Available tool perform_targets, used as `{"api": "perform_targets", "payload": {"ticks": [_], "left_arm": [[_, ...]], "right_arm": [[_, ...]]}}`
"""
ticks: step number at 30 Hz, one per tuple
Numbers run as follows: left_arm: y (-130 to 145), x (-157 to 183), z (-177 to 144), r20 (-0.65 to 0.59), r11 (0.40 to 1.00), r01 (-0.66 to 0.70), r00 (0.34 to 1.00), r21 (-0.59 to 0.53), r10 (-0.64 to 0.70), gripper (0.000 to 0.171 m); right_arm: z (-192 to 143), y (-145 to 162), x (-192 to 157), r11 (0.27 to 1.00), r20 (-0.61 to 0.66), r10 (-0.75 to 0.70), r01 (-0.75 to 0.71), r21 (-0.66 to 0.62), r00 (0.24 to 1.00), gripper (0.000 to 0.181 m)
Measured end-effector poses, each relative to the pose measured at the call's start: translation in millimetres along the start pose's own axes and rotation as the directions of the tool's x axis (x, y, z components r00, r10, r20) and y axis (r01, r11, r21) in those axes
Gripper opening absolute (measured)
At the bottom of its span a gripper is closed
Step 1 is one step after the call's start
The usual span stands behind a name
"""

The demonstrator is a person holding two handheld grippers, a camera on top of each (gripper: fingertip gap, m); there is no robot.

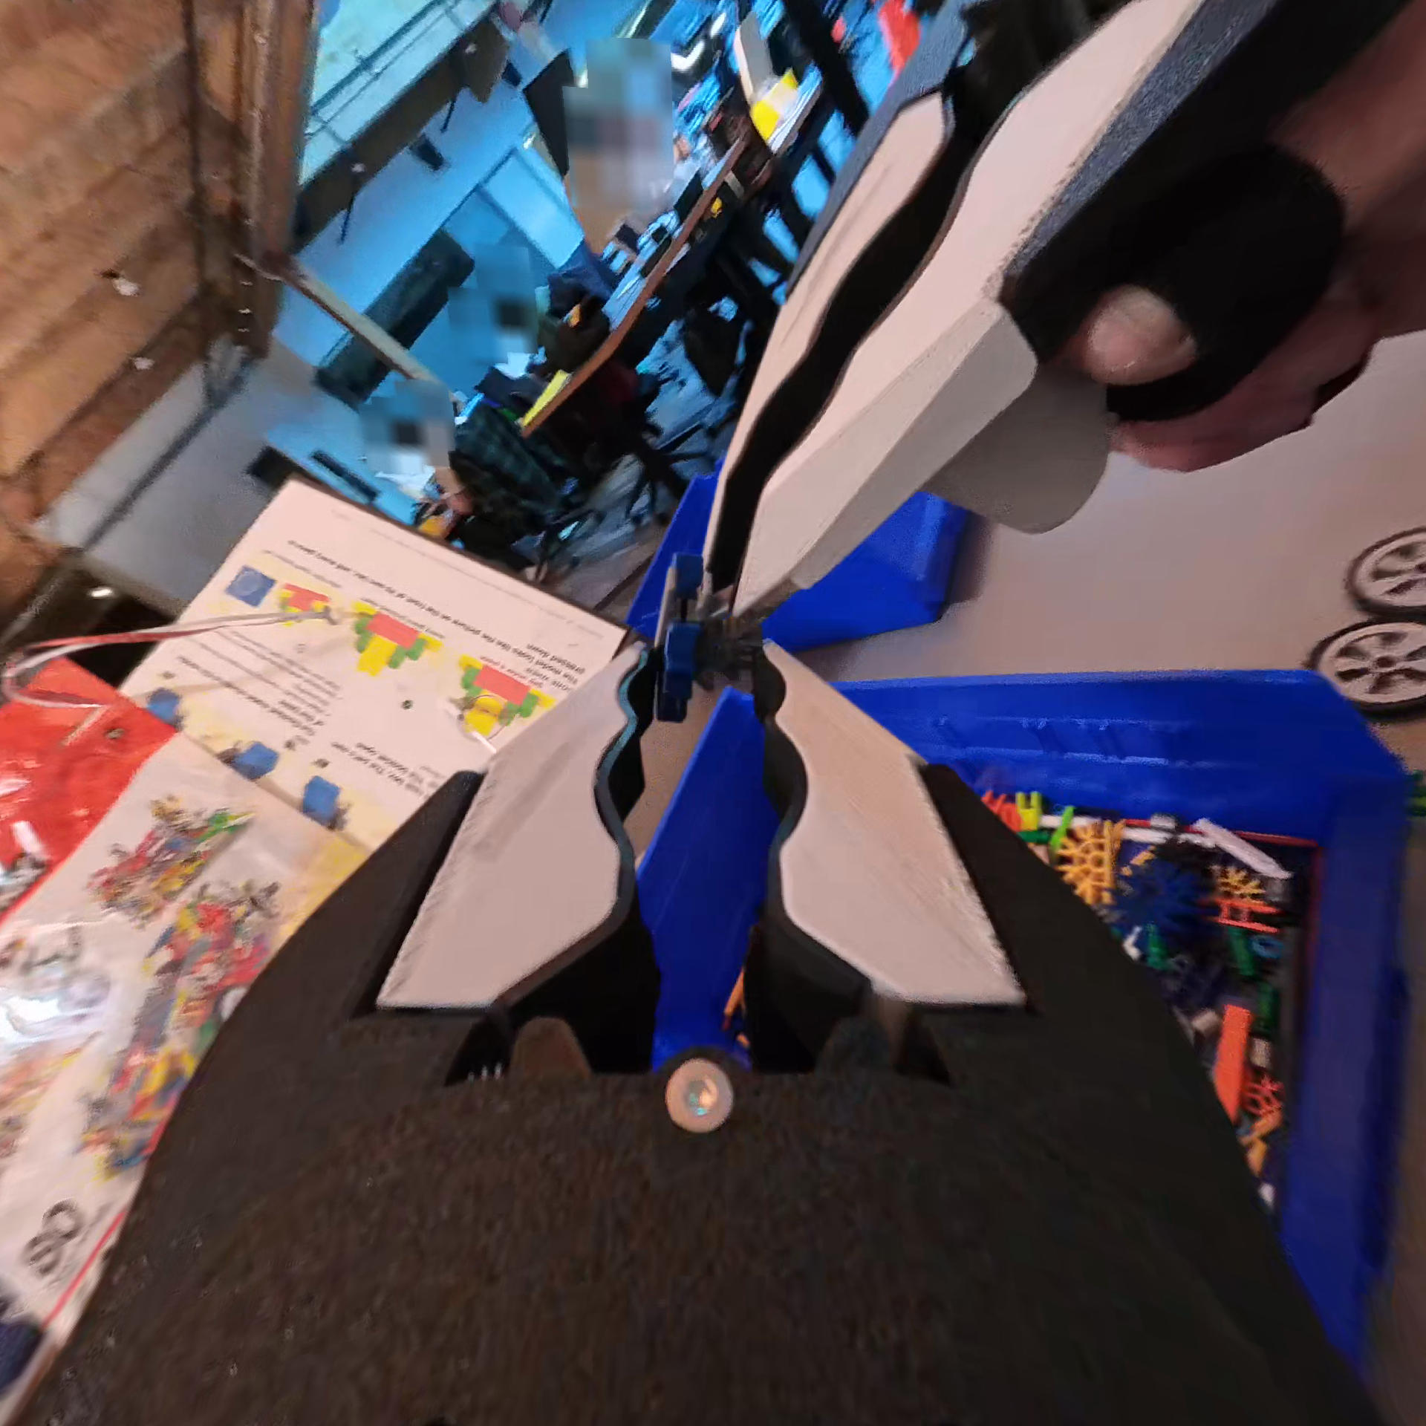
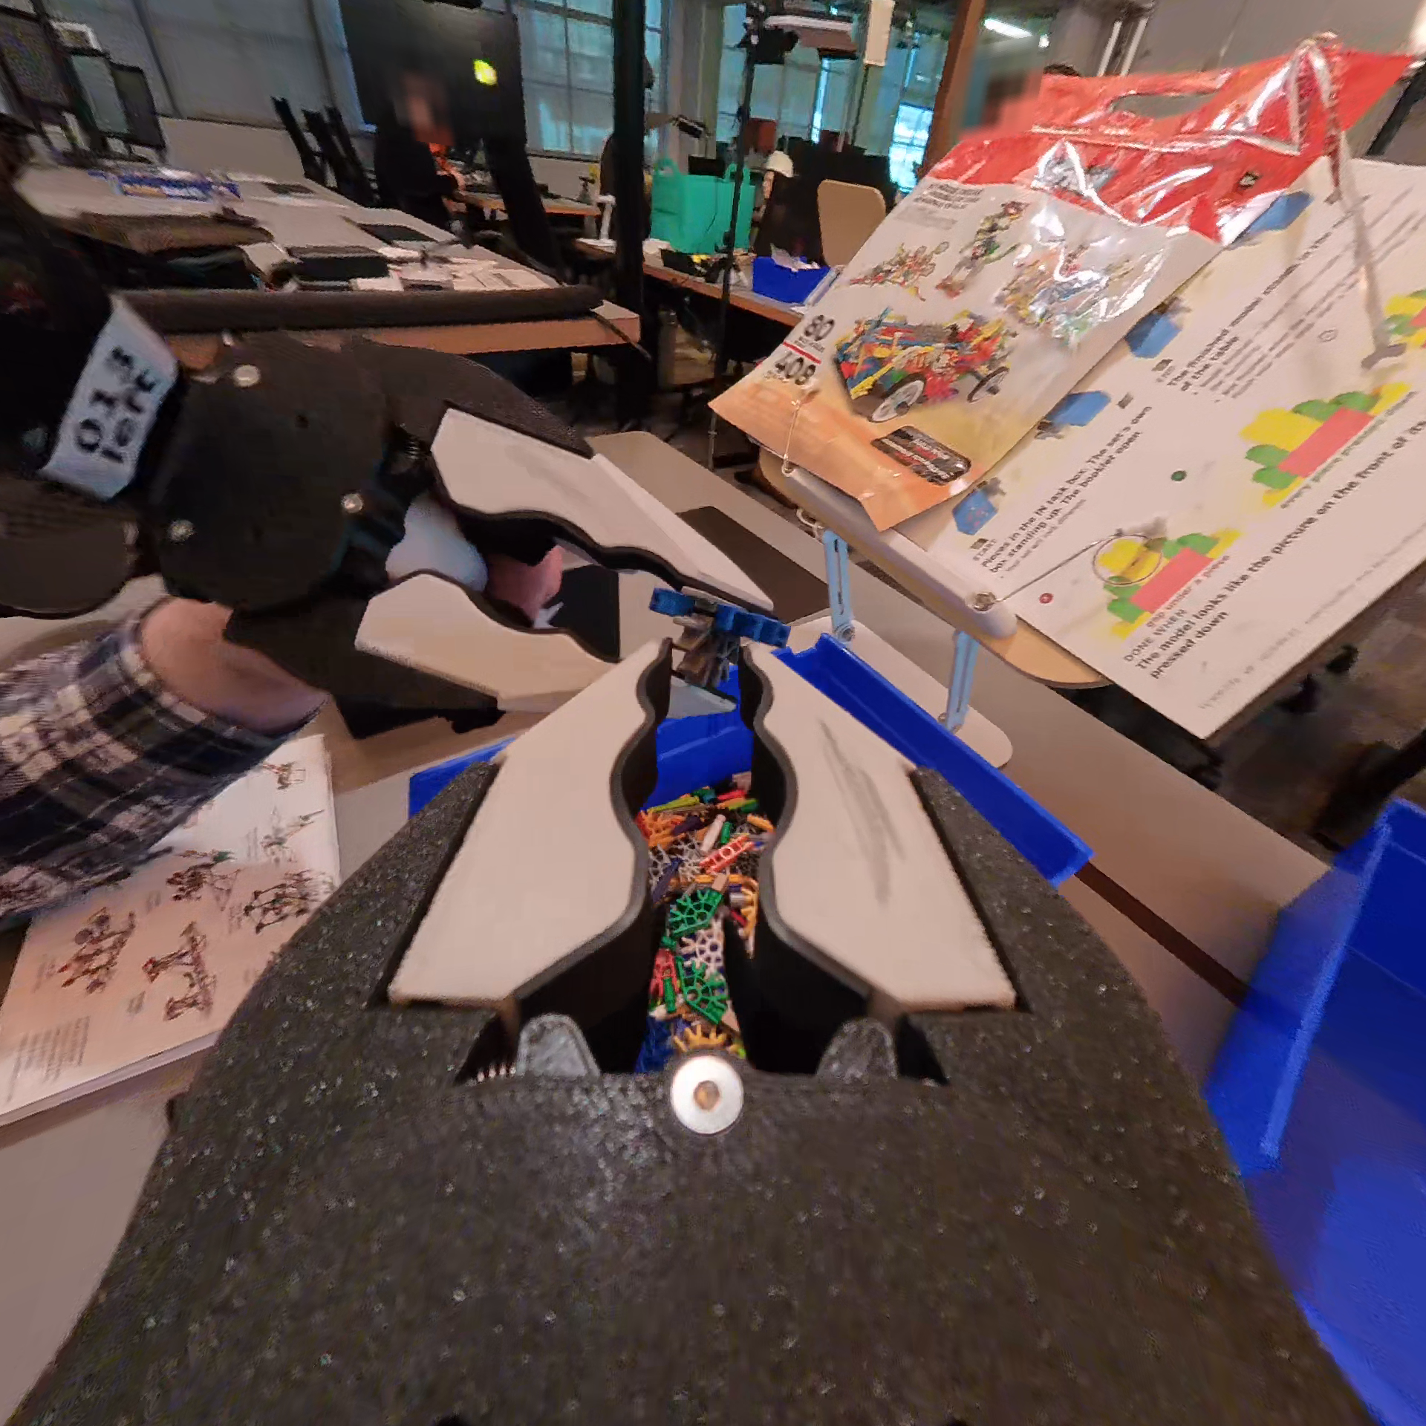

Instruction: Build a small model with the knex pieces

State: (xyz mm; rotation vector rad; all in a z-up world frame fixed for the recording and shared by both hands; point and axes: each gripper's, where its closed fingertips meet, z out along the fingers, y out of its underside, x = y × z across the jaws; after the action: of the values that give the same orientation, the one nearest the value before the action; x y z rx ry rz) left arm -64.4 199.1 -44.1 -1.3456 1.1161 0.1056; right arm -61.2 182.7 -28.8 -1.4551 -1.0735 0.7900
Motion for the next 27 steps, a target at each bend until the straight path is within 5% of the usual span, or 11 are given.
{"api": "perform_targets", "payload": {"ticks": [10, 17, 27], "left_arm": [[-10.6, 2.5, 5.5, 0.124, 0.991, -0.128, 0.983, -0.048, 0.133, 0.020], [-26.7, 2.6, -2.6, 0.104, 0.993, -0.098, 0.990, 0.069, 0.090, 0.021], [-48.5, 3.0, -18.2, -0.001, 0.971, 0.034, 0.999, 0.237, -0.035, 0.023]], "right_arm": [[-5.1, -1.3, 2.0, 0.978, -0.134, -0.209, 0.205, -0.037, 0.969, 0.010], [-16.0, -15.5, -0.4, 0.960, -0.178, -0.272, 0.279, 0.018, 0.946, 0.005], [-39.4, -37.1, -5.6, 0.968, 0.040, 0.021, -0.030, 0.251, 0.999, 0.004]]}}
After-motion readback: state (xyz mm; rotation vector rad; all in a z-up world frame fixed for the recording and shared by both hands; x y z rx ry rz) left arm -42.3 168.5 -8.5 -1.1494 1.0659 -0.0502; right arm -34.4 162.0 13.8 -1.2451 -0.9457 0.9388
